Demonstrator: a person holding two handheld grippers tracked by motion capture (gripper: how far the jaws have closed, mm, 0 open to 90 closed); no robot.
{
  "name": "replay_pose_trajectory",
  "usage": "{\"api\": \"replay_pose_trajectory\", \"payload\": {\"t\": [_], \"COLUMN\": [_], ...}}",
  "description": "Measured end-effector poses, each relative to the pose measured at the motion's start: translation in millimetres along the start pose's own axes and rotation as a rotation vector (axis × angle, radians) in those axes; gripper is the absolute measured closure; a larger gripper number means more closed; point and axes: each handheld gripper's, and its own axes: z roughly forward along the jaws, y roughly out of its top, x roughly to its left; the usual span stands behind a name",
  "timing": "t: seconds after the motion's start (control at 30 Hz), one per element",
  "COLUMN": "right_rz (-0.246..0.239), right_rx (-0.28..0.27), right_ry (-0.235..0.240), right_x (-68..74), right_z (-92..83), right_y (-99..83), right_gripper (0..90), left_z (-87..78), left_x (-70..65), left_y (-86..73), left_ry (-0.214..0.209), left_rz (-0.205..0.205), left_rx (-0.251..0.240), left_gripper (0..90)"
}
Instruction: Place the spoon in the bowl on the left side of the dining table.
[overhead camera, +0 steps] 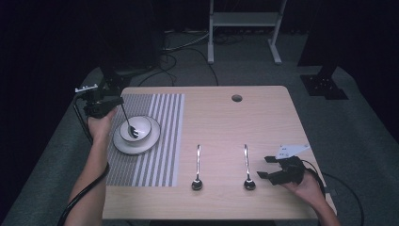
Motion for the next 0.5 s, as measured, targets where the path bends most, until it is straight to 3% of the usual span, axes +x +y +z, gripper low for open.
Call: {"api": "replay_pose_trajectory", "payload": {"t": [0.5], "right_rz": [0.002], "right_rx": [0.003], "right_ry": [0.001], "right_x": [-0.4], "right_z": [0.9], "right_y": [0.2], "right_gripper": [28.8], "left_z": [0.3], "left_x": [10.6], "left_y": [-8.7], "left_ry": [0.015], "left_rz": [-0.013], "left_rx": [0.005], "left_gripper": [89.3]}}
